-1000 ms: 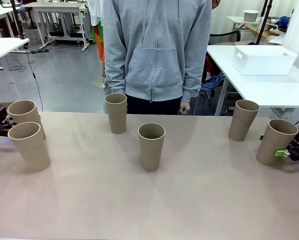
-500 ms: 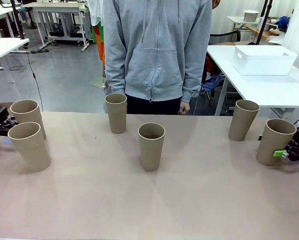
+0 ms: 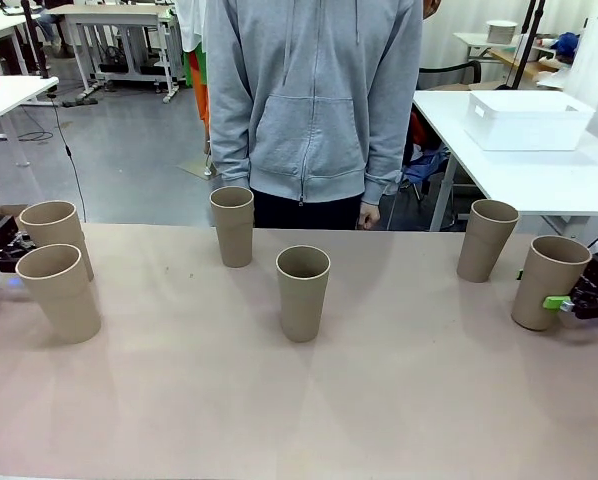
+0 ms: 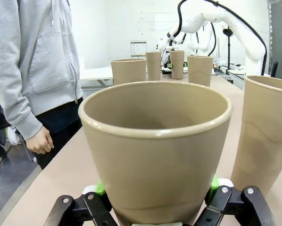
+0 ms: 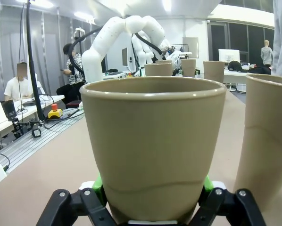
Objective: Stack the cups and store them in the basket.
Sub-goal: Pick up two Reusable plastic cups , one in each hand.
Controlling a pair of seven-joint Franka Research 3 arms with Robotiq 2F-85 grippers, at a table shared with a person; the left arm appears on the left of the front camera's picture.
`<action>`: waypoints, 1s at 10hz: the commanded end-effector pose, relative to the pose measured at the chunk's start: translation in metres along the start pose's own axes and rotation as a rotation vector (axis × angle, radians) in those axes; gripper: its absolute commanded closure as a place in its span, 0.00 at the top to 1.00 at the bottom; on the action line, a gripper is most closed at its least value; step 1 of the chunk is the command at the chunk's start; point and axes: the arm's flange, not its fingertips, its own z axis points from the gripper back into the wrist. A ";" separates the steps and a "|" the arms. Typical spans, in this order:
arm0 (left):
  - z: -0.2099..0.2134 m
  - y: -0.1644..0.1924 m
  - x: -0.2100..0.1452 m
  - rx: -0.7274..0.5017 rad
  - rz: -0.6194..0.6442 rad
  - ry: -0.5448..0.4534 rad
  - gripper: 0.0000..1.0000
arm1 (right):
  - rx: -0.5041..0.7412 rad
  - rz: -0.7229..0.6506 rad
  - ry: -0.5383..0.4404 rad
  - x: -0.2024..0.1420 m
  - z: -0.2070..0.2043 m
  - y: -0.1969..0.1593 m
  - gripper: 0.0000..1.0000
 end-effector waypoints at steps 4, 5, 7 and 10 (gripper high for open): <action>0.000 0.000 0.000 0.001 -0.001 0.000 0.57 | -0.001 0.000 -0.007 0.001 0.002 0.002 0.40; 0.000 0.000 0.000 0.001 -0.001 0.000 0.57 | -0.001 0.000 -0.007 0.001 0.002 0.002 0.40; 0.001 0.001 0.000 0.008 -0.002 -0.003 0.85 | -0.004 -0.002 -0.018 0.000 0.005 0.005 0.83; 0.017 -0.012 0.062 0.085 -0.048 0.000 0.85 | -0.112 0.094 -0.020 0.051 -0.013 0.031 0.83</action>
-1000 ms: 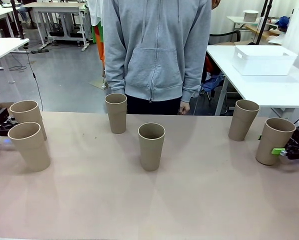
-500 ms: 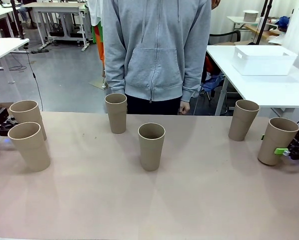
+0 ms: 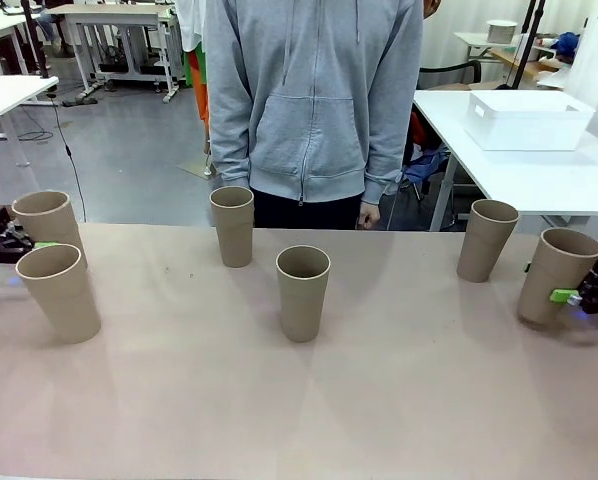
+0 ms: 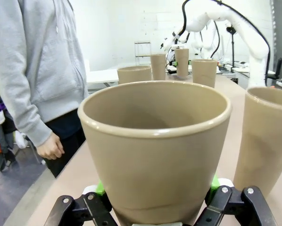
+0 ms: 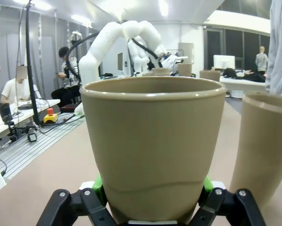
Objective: Stack the cups and store them in the basket.
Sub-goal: Pick up two Reusable plastic cups , one in each hand.
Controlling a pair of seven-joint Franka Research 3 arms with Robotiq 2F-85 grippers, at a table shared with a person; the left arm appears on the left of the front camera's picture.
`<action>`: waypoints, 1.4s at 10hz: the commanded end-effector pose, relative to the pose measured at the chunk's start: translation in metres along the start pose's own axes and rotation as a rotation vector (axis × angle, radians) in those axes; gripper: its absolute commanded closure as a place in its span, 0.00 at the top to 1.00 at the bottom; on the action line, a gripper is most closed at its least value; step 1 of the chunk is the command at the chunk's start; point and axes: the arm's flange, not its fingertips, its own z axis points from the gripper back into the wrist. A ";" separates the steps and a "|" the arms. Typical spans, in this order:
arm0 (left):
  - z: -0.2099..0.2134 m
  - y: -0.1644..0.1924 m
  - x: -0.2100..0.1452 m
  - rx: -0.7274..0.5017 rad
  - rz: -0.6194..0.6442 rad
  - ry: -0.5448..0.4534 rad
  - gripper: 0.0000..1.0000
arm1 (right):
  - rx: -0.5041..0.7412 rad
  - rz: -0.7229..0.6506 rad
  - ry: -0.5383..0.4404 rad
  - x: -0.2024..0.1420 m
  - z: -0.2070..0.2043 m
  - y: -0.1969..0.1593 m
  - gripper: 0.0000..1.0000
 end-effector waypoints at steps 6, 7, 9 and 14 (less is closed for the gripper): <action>0.014 -0.066 0.172 0.110 -0.041 -0.069 0.85 | -0.219 0.058 0.026 0.112 -0.090 0.085 0.83; 0.006 -0.082 0.191 0.115 -0.022 -0.079 0.85 | -0.234 0.065 0.016 0.117 -0.103 0.097 0.83; -0.030 -0.127 0.225 0.074 -0.031 -0.044 0.85 | -0.220 0.038 -0.039 0.133 -0.134 0.125 0.83; -0.159 -0.192 0.212 -0.044 0.030 0.069 0.85 | -0.258 0.078 -0.085 0.141 -0.191 0.148 0.83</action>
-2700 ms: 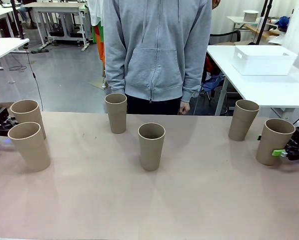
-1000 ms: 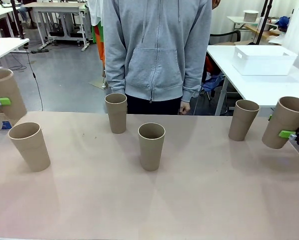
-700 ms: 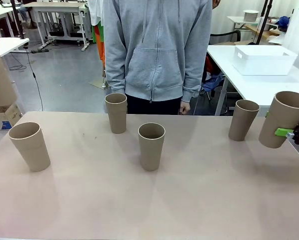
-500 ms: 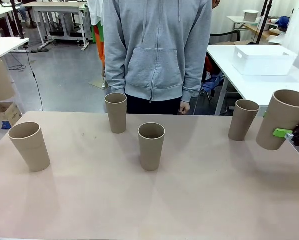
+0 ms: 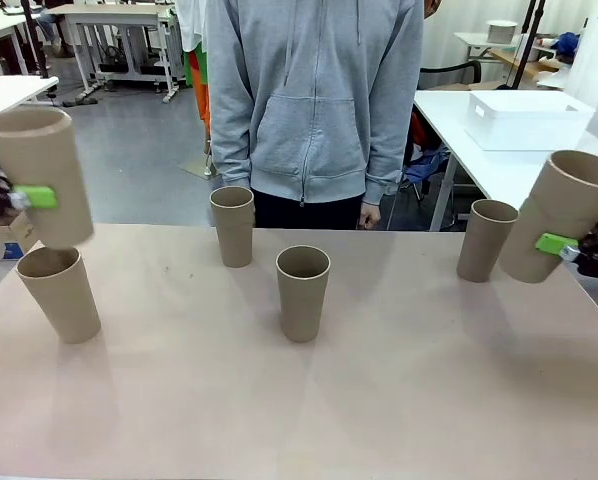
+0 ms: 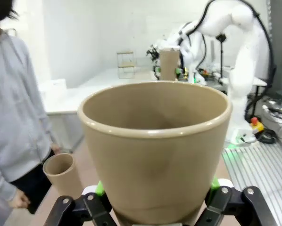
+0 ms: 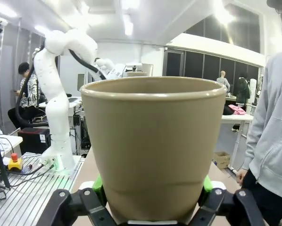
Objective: Stack the cups and store them in the basket.
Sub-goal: Pick up two Reusable plastic cups , one in each hand.
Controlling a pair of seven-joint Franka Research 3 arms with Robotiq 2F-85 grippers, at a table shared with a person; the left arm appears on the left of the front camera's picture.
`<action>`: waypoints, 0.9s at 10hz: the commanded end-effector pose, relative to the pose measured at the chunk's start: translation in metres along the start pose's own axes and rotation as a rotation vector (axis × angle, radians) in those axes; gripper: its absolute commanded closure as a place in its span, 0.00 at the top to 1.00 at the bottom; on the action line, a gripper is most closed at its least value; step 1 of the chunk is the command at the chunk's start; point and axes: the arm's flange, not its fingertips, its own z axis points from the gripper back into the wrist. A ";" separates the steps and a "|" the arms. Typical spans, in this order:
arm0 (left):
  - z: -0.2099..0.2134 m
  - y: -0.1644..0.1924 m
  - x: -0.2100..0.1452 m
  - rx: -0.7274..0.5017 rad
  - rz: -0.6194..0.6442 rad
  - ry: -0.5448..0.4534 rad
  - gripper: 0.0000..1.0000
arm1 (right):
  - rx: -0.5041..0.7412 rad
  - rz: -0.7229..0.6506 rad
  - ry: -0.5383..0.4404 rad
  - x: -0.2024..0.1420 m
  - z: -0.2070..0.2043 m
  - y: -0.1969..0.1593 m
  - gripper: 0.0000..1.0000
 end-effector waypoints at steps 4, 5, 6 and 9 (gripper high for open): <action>-0.060 -0.034 -0.007 -0.044 -0.015 -0.067 0.85 | -0.011 -0.041 0.060 -0.023 -0.054 0.034 0.83; -0.063 -0.042 -0.007 -0.050 -0.004 -0.087 0.85 | -0.004 -0.041 0.062 -0.025 -0.063 0.035 0.83; -0.066 -0.051 -0.008 -0.057 0.017 -0.096 0.85 | 0.002 -0.033 0.068 -0.026 -0.072 0.034 0.83; -0.076 -0.067 -0.020 -0.065 -0.003 -0.114 0.85 | 0.000 -0.028 0.102 -0.032 -0.081 0.036 0.83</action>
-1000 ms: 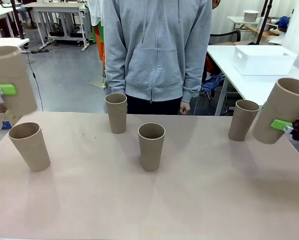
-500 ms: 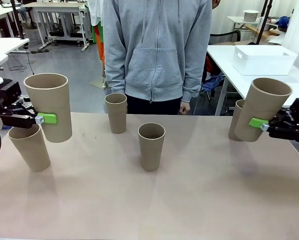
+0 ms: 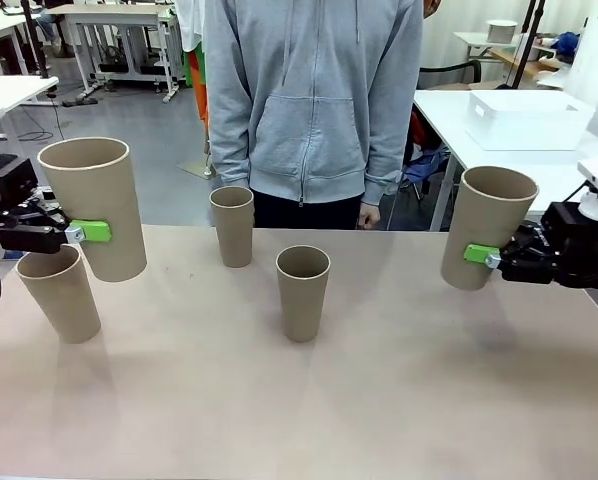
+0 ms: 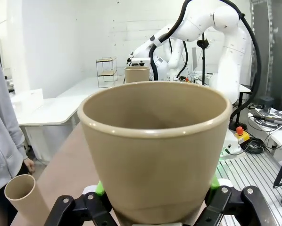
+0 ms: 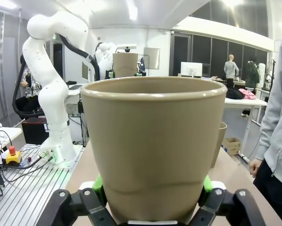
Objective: Stack the cups and store them in the basket.
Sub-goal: Pick up two Reusable plastic cups , one in each hand.
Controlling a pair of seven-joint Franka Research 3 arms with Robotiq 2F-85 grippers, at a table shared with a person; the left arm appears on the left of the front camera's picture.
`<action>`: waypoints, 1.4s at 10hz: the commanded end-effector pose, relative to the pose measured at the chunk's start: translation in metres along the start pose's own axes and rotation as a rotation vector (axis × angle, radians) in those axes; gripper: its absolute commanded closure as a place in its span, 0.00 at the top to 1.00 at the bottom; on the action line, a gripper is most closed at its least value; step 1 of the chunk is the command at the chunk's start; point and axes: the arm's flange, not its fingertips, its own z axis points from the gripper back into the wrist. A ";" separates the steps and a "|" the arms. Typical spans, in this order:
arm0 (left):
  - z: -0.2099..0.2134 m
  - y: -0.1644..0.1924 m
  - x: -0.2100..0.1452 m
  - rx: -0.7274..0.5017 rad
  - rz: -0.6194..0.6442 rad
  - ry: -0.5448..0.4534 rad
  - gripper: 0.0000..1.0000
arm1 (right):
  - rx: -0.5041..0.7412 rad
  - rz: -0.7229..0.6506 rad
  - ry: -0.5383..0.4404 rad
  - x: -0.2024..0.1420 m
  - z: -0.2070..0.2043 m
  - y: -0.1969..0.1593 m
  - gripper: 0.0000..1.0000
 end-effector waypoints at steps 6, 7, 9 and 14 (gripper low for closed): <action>-0.034 -0.038 -0.040 -0.040 -0.031 -0.059 0.85 | -0.071 -0.012 -0.012 0.007 -0.017 0.034 0.83; -0.040 -0.040 -0.043 -0.047 -0.029 -0.041 0.85 | -0.054 -0.027 -0.005 0.008 -0.014 0.033 0.83; -0.010 0.004 -0.027 -0.042 -0.020 -0.038 0.85 | -0.030 0.008 -0.004 0.003 -0.006 -0.004 0.83; -0.010 0.004 -0.027 -0.042 -0.020 -0.038 0.85 | -0.030 0.008 -0.004 0.003 -0.006 -0.004 0.83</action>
